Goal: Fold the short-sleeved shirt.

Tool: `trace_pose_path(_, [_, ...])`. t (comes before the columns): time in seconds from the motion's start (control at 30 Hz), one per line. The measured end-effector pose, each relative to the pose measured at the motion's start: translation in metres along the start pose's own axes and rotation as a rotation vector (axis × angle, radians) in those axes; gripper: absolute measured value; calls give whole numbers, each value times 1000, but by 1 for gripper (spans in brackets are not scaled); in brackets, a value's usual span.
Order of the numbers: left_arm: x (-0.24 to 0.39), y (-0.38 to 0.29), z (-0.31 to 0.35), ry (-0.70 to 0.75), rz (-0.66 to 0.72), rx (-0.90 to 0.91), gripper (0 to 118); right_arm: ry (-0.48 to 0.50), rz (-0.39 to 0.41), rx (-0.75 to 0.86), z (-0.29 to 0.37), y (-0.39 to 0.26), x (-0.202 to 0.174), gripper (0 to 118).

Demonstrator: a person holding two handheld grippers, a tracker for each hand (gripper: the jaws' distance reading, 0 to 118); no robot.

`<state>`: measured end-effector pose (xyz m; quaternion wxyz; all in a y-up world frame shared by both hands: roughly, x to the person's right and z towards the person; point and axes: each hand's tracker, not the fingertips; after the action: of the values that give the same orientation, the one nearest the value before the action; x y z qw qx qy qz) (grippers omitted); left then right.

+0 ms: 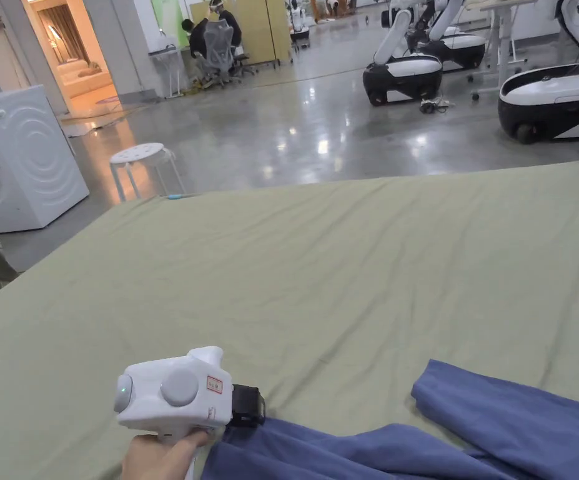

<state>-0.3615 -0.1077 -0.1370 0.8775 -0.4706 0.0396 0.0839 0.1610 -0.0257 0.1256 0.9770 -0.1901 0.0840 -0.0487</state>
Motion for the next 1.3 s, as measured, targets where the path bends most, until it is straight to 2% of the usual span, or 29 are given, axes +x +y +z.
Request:
trace_pose_path(0.07, [9, -3, 1, 39, -64, -8, 44, 3, -9, -7, -3, -2, 0, 0])
trace_pose_path(0.17, [22, -2, -1, 66, -90, -20, 40, 13, -26, -13, -8, -2, -2, 0])
trace_pose_path(0.23, [29, -7, -4, 81, -142, -39, 23, 16, -37, -18, -12, 0, -4, 0])
trace_pose_path(0.27, [34, -7, -6, 101, -167, -36, 19, 19, -37, -19, -13, 2, -4, 0])
trace_pose_path(0.37, [44, -7, -16, 121, -205, -59, 15, 24, -3, -23, -22, 14, -3, 0])
trace_pose_path(0.43, [40, -6, -20, 114, -175, -69, 14, 0, 33, -82, -43, 29, 3, 1])
trace_pose_path(0.47, [35, -4, -16, 106, -169, -78, 14, 26, 49, -136, -63, 41, 13, 8])
trace_pose_path(0.5, [33, -4, -15, 98, -157, -84, 14, 55, 59, -188, -79, 49, 21, 22])
trace_pose_path(0.6, [25, -2, -16, 73, -106, -82, 14, 87, -10, -357, -153, 66, 61, 87])
trace_pose_path(0.63, [23, -1, -16, 78, -108, -74, 14, 70, -40, -450, -181, 69, 71, 98])
trace_pose_path(0.7, [22, -1, -17, 74, -99, -76, 14, 93, -26, -573, -226, 65, 90, 94])
trace_pose_path(0.8, [29, -4, -13, 71, -96, -90, 14, 40, 66, -698, -277, 53, 88, 95])
trace_pose_path(0.83, [29, -3, -13, 70, -94, -93, 14, 11, 101, -738, -294, 46, 89, 92])
trace_pose_path(0.87, [29, 1, -16, 69, -96, -94, 14, -15, 126, -764, -304, 42, 86, 84])
trace_pose_path(0.9, [29, 1, -17, 66, -95, -98, 14, 10, 147, -790, -309, 39, 81, 83])
trace_pose_path(0.93, [28, 1, -17, 65, -90, -95, 14, -12, 193, -818, -310, 38, 74, 75])
trace_pose_path(0.97, [27, 0, -17, 64, -86, -92, 14, -33, 251, -796, -309, 38, 69, 61])
trace_pose_path(1.0, [27, 0, -17, 64, -85, -87, 14, -17, 271, -782, -304, 41, 66, 40])
trace_pose_path(1.03, [27, -2, -17, 62, -87, -83, 13, 3, 265, -788, -300, 43, 62, 7])
trace_pose_path(1.1, [28, -4, -16, 65, -95, -71, 12, 7, 271, -781, -291, 43, 55, 4])
trace_pose_path(1.13, [30, -6, -10, 64, -97, -66, 12, -22, 316, -763, -287, 42, 54, 4])
trace_pose_path(1.17, [29, -6, -3, 57, -94, -60, 12, -8, 310, -756, -282, 43, 55, 4])
trace_pose_path(1.23, [25, -7, 23, 21, -92, 32, 6, -18, 259, -670, -264, 55, 57, 3])
trace_pose_path(1.3, [16, -8, 61, -47, -91, 117, 3, 5, 158, -555, -236, 76, 65, 3])
